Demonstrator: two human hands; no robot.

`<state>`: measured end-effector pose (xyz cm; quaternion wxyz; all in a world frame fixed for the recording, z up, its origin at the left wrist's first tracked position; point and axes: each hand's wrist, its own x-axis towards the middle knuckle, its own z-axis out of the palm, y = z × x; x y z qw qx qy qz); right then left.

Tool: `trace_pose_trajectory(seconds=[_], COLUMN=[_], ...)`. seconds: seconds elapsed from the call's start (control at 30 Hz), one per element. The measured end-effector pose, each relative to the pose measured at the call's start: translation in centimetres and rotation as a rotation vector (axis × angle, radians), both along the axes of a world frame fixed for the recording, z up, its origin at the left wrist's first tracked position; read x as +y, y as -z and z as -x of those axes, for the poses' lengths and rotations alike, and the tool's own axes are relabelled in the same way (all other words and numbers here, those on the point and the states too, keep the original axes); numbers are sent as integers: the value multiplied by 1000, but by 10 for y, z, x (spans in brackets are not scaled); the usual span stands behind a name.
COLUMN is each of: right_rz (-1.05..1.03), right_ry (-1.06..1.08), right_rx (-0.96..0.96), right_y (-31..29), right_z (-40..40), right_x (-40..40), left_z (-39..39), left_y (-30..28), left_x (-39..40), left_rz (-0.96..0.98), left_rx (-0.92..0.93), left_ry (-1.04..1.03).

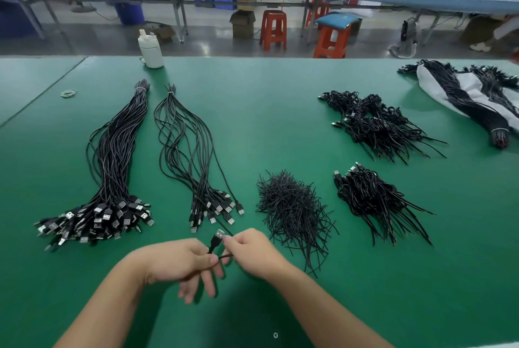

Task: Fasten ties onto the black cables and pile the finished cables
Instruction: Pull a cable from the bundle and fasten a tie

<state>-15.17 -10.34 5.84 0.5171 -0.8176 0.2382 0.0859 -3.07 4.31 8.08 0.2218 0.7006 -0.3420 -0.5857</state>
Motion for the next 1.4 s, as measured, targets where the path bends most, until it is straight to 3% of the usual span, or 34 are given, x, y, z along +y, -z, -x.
trace_pose_trajectory(seconds=[0.17, 0.27, 0.37, 0.47, 0.53, 0.63, 0.73, 0.8, 0.9, 0.97, 1.03, 1.1, 1.3, 1.4], right_rz=[4, -137, -266, -251, -338, -666, -945, -982, -945, -923, -866, -783, -299, -225], right_ry=[38, 115, 106, 62, 97, 236, 371, 355, 275, 231, 184, 149, 194, 184], right_rx=[-82, -155, -192, -206, -218, -246, -284, -312, -349, -384, -403, -396, -270, -260], right_y=[-2, -3, 1, 9, 13, 13, 6, -3, -16, -21, -21, -18, -7, -7], right_z=[-4, -6, -3, 0, 0, -1, -3, -3, -4, -2, 3, 10, 24, 27], right_x=[4, 4, 5, 12, 14, 2, -19, -28, -28, -25, -20, -14, -13, -18], left_z=[7, 6, -1, -12, -12, -9, -10, -7, 6, 11, 13, 19, 45, 51], left_y=[3, 4, 10, -2, -12, -26, -35, -35, -29, -21, -16, -14, -11, -15], left_x=[-4, -10, -23, -33, -32, -23, -10, -11, -28, -39, -47, -53, -76, -80], left_rz=[-6, 185, 596, 883, 934, 922, 630, 369, 218, 334, 525, 629, 772, 814], left_rx=[-169, -224, 89, 574, 745, 763, 326, -19, -397, -454, -163, 34, 301, 449], left_ry=[14, -287, -954, -1258, -1201, -771, -151, 57, -73, -320, -544, -590, -779, -843])
